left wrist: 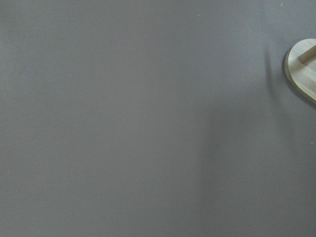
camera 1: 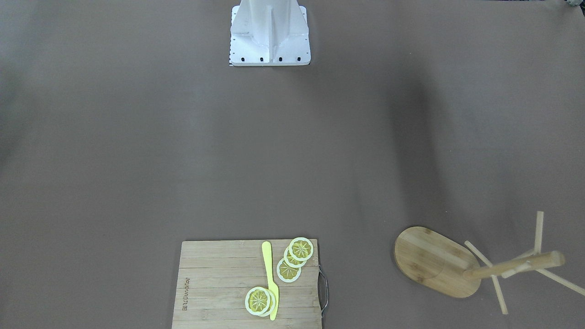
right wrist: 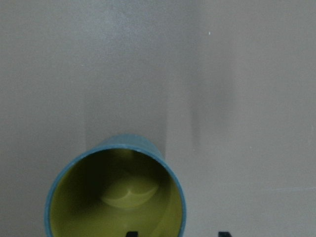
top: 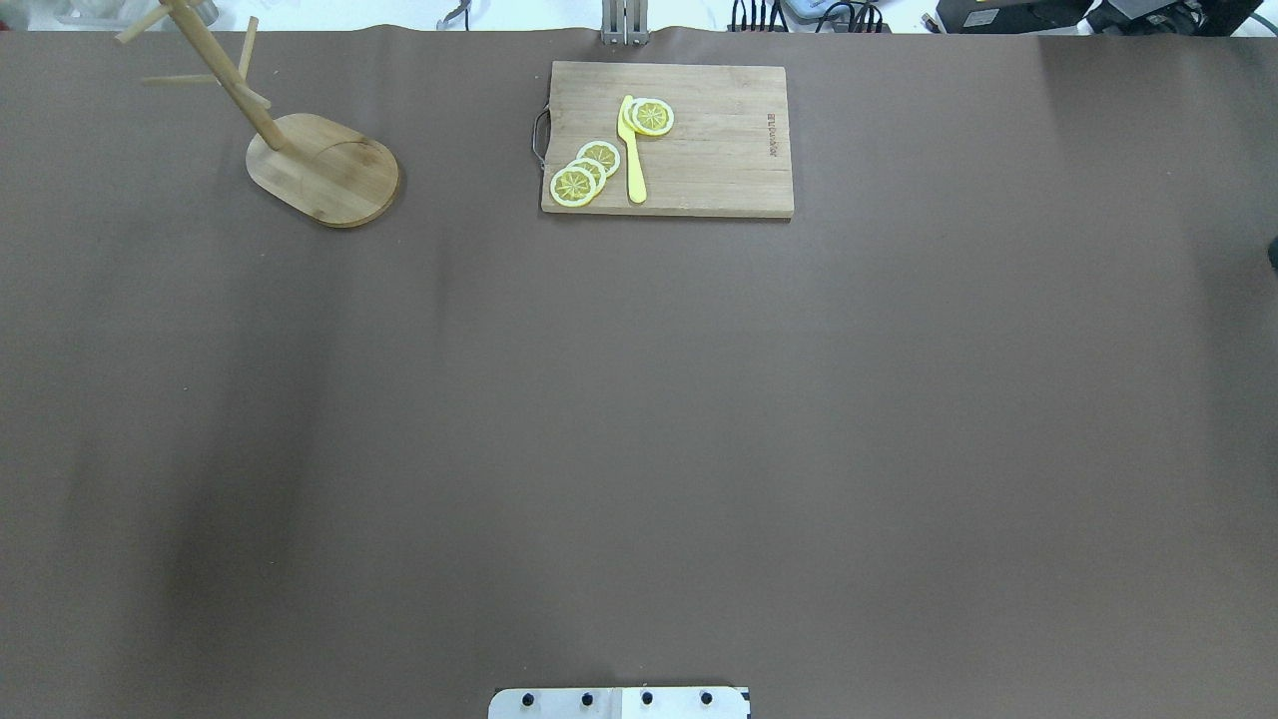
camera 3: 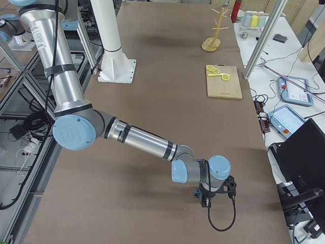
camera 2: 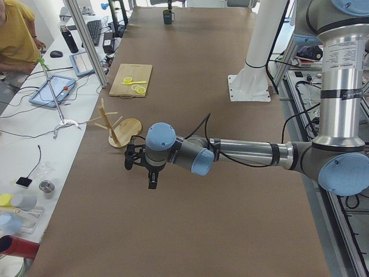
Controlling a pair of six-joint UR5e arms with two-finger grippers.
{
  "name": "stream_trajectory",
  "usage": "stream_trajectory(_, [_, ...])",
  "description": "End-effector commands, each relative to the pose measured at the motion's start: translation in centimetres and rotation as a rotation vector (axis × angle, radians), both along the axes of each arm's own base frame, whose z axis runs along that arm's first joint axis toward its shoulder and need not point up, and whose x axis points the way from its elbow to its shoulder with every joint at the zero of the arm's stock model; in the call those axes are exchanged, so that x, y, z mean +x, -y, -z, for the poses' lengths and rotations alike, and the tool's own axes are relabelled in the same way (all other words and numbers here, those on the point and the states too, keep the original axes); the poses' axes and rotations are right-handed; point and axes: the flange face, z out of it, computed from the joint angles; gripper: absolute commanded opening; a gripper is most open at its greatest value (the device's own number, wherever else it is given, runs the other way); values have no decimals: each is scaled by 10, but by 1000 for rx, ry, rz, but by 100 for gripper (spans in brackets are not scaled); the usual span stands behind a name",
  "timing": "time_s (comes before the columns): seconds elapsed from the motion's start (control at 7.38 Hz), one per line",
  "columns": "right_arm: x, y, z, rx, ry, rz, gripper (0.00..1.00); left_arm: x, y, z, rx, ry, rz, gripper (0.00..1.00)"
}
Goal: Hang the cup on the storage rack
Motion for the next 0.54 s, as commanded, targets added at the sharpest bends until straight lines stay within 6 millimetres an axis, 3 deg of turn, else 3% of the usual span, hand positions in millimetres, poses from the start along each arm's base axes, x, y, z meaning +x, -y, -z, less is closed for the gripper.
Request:
stream_trajectory(0.0, [0,-1,-2,-25,2,-27,62,-1,-1,0,1,0,2,98])
stream_trajectory(0.41, [-2,3,4,-58,12,-78,58,-1,-2,2,18,1,2,98])
